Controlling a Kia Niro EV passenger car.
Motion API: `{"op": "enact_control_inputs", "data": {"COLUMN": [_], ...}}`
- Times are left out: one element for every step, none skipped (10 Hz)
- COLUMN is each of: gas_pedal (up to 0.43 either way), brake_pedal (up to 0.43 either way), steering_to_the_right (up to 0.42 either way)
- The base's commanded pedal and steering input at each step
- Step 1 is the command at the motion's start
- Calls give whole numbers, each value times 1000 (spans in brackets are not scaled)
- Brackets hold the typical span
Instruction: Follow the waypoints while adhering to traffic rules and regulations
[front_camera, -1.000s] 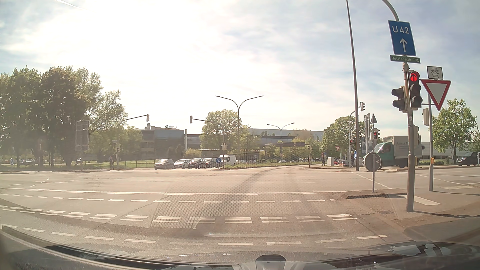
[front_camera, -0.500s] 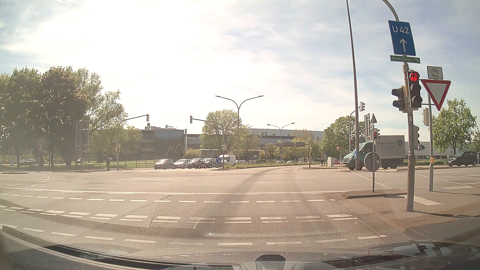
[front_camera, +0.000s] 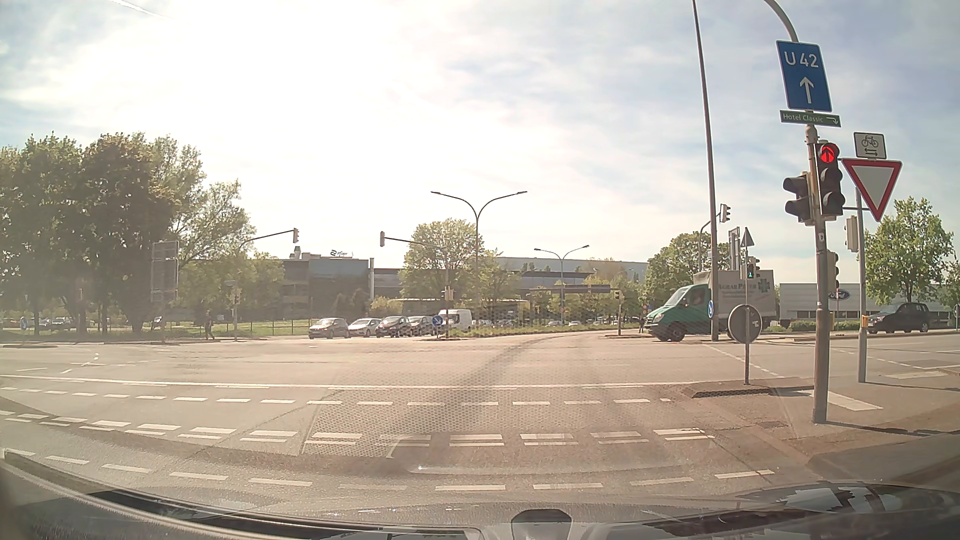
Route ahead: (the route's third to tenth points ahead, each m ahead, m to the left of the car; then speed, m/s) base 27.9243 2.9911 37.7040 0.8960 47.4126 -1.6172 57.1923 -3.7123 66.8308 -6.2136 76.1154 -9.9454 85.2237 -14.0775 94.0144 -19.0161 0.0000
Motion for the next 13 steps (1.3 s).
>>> {"op": "enact_control_inputs", "data": {"gas_pedal": [0, 0, 0, 0, 0, 0, 0, 0, 0, 0, 0, 0, 0], "brake_pedal": [256, 256, 256, 250, 256, 256, 256, 256, 250, 256, 256, 256, 250], "steering_to_the_right": [13, 13, 12, 13, 13, 13, 13, 13, 13, 13, 13, 13, 13]}}
